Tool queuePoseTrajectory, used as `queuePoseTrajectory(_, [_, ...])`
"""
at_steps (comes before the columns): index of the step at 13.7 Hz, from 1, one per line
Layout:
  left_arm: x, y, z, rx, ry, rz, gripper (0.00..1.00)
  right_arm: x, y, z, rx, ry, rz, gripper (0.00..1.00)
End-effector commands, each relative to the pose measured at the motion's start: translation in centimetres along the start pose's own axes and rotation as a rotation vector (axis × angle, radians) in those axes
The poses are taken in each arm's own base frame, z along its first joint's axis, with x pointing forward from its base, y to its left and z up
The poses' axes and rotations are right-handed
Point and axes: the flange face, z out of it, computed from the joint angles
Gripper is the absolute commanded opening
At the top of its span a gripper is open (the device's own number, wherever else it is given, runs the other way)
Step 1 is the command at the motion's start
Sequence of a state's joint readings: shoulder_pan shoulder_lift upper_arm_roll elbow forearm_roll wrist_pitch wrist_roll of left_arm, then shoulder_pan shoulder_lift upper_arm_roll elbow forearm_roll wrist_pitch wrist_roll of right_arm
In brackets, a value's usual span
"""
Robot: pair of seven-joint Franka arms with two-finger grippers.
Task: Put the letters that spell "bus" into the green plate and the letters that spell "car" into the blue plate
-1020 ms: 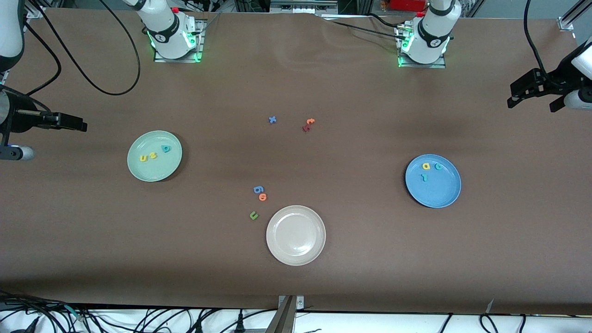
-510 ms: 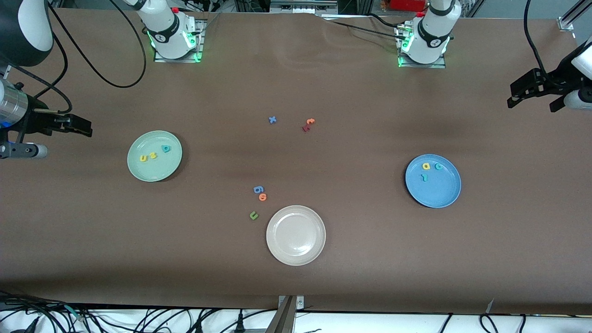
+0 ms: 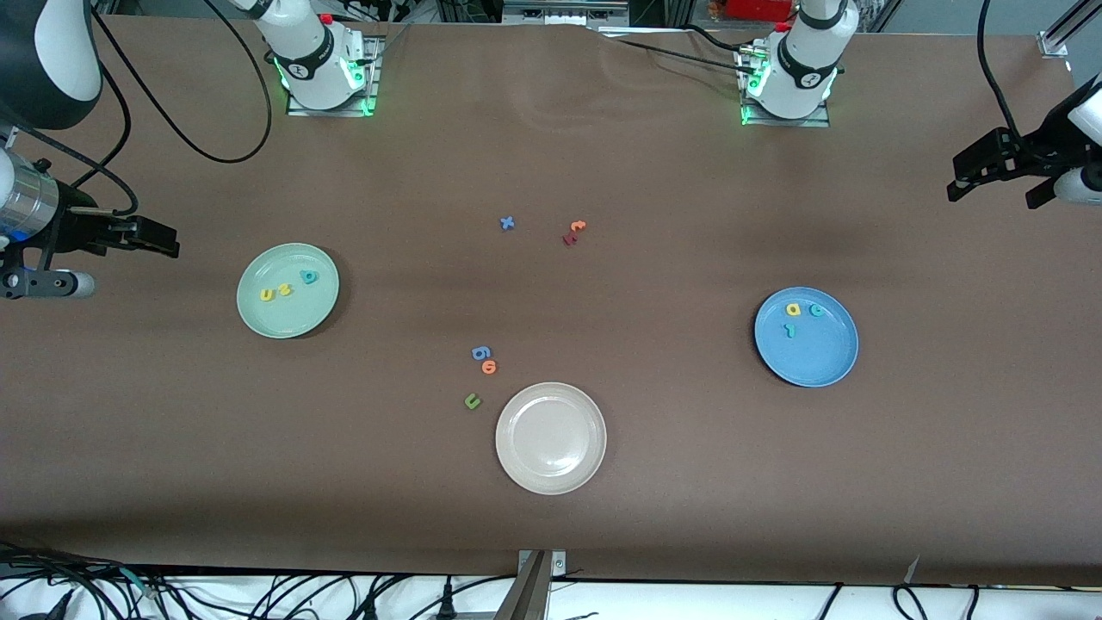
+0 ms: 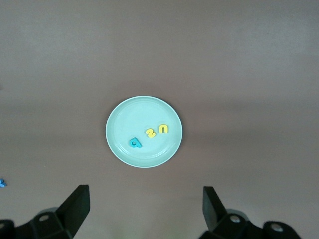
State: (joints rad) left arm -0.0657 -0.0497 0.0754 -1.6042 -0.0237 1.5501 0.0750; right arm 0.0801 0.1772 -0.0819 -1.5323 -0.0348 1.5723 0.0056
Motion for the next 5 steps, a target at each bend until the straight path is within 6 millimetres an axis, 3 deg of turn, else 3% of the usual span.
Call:
queuePoseTrajectory(1, [-0.35, -0.21, -0.31, 0.023, -0.002, 0.02, 1.0, -0.45, 0.08, -0.4, 0.024, 0.008, 0.013, 1.0])
queuePoseTrajectory(5, [-0.36, -0.29, -0.31, 0.023, -0.002, 0.019, 1.0, -0.47, -0.19, -0.47, 0.023, 0.008, 0.007, 1.0])
